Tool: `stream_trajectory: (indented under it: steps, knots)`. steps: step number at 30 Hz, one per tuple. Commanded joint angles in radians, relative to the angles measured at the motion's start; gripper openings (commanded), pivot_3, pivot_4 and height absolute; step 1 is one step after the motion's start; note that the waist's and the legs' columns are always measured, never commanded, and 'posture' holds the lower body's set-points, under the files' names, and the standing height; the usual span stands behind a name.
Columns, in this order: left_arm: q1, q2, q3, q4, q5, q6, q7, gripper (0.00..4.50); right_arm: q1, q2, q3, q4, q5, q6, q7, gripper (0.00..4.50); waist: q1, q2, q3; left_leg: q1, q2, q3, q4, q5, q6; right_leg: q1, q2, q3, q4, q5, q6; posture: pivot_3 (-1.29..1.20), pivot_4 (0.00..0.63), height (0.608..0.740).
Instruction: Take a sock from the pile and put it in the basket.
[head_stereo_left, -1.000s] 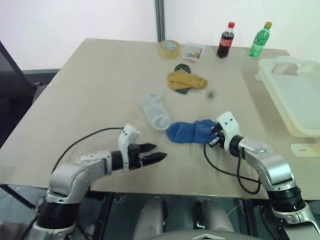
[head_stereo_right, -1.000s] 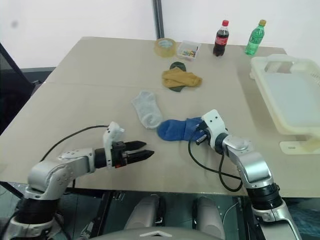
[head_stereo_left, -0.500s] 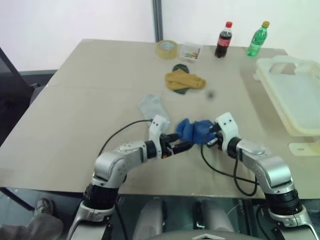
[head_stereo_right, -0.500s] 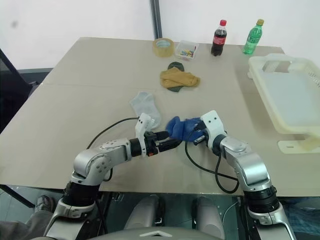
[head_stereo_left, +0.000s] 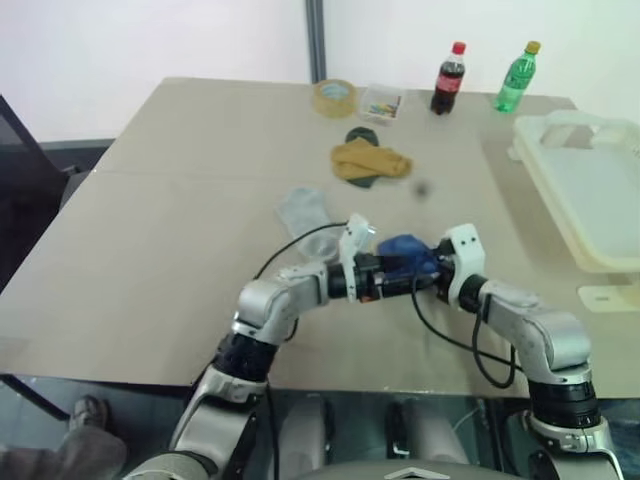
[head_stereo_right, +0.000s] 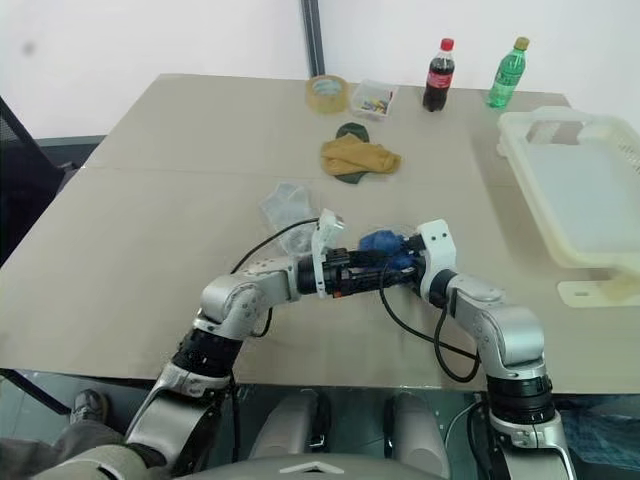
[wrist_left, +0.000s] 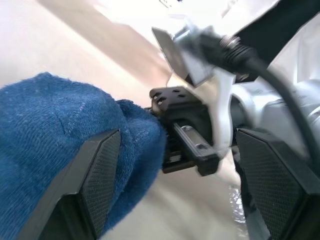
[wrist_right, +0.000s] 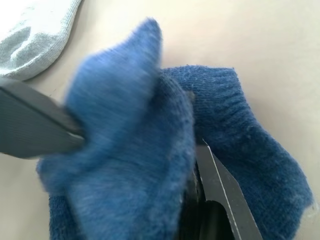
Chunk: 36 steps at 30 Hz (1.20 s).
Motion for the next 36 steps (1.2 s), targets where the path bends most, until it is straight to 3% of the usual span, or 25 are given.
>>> stream_trajectory:
  steps: [1,2,3,4,7,10,12,13,19,25,31,36]
  knots:
    - [-0.031,-0.015,-0.053,0.068,0.060,-0.028,-0.028,3.89,0.048,-0.068,-0.041,-0.060,-0.021,0.008,-0.026,0.01,0.002,0.000,0.000,0.000,0.000,0.000,0.000,0.000,0.000,0.000,0.000,0.000,0.000,0.000,0.000,0.00,0.150,0.740]
    - [-0.038,-0.015,-0.073,0.100,0.089,-0.035,-0.026,3.89,0.067,-0.106,-0.053,-0.087,-0.029,0.000,-0.017,0.01,0.005,0.001,0.001,-0.001,0.000,-0.001,0.000,0.000,0.000,0.000,0.000,-0.001,0.000,0.000,0.001,0.00,0.150,0.740]
    - [-0.043,-0.017,-0.089,0.128,0.116,-0.046,-0.022,3.89,0.084,-0.135,-0.070,-0.111,-0.022,0.001,-0.005,0.52,0.012,0.001,0.001,-0.001,-0.001,-0.001,0.000,0.000,0.000,0.000,-0.001,-0.002,-0.001,0.000,0.001,0.00,0.150,0.740]
    - [-0.047,-0.021,-0.099,0.149,0.133,-0.054,-0.020,3.89,0.100,-0.161,-0.088,-0.138,-0.009,0.009,0.006,0.70,0.017,0.001,0.001,-0.002,-0.002,-0.002,0.000,0.000,0.001,0.000,-0.002,-0.003,-0.001,-0.002,0.003,0.00,0.150,0.740]
    - [-0.056,-0.033,-0.118,0.191,0.155,-0.073,-0.027,3.89,0.144,-0.239,-0.134,-0.208,0.026,0.028,0.036,1.93,0.017,0.001,0.001,-0.002,-0.002,-0.001,0.000,-0.002,0.004,0.001,-0.002,-0.002,-0.004,-0.003,0.003,0.00,0.150,0.740]
    - [-0.063,-0.042,-0.122,0.215,0.167,-0.089,-0.038,3.89,0.148,-0.269,-0.188,-0.249,0.073,0.060,0.050,3.56,0.004,0.001,0.001,-0.001,-0.001,-0.001,0.000,-0.003,0.004,0.001,-0.002,-0.001,-0.005,-0.002,0.003,0.00,0.150,0.740]
    - [-0.069,-0.048,-0.114,0.225,0.171,-0.099,-0.039,3.89,0.133,-0.282,-0.202,-0.271,0.108,0.082,0.070,4.32,-0.001,0.001,0.001,-0.001,0.000,-0.001,0.000,-0.002,0.004,0.001,-0.001,-0.001,-0.004,-0.003,0.004,0.00,0.150,0.740]
    - [-0.070,-0.050,-0.110,0.228,0.173,-0.102,-0.038,3.89,0.117,-0.283,-0.205,-0.278,0.126,0.093,0.075,4.45,-0.001,0.001,0.001,0.000,0.000,-0.001,0.000,-0.002,0.004,0.001,0.000,-0.002,-0.004,-0.003,0.005,0.00,0.150,0.740]
    - [-0.057,-0.052,-0.094,0.204,0.176,-0.114,-0.039,3.89,-0.010,-0.198,-0.179,-0.206,0.177,0.114,0.033,4.45,-0.001,0.001,0.001,-0.001,0.000,-0.002,0.001,-0.002,0.004,0.001,-0.001,-0.002,-0.004,-0.004,0.004,0.00,0.150,0.740]
    - [-0.036,-0.033,-0.089,0.164,0.189,-0.135,-0.046,3.89,-0.079,-0.106,-0.097,0.020,0.122,0.033,-0.002,4.45,-0.001,0.002,0.001,-0.001,0.000,-0.001,0.000,-0.002,0.004,0.001,-0.001,-0.001,-0.004,-0.001,0.002,0.00,0.150,0.740]
    - [0.003,0.027,-0.064,0.068,0.204,-0.187,-0.048,3.89,-0.081,-0.160,-0.026,0.212,0.046,-0.070,0.049,4.45,-0.009,0.003,0.001,-0.001,0.000,0.000,0.000,-0.002,0.004,0.000,0.000,0.000,-0.004,-0.001,0.002,0.00,0.150,0.740]
    - [0.070,0.156,-0.027,-0.071,0.199,-0.195,-0.083,3.89,-0.101,-0.223,0.076,0.276,0.050,-0.086,0.178,4.45,-0.019,0.003,0.001,0.001,0.001,0.000,0.001,-0.002,0.004,0.001,0.000,0.000,-0.002,-0.003,0.003,0.00,0.150,0.740]
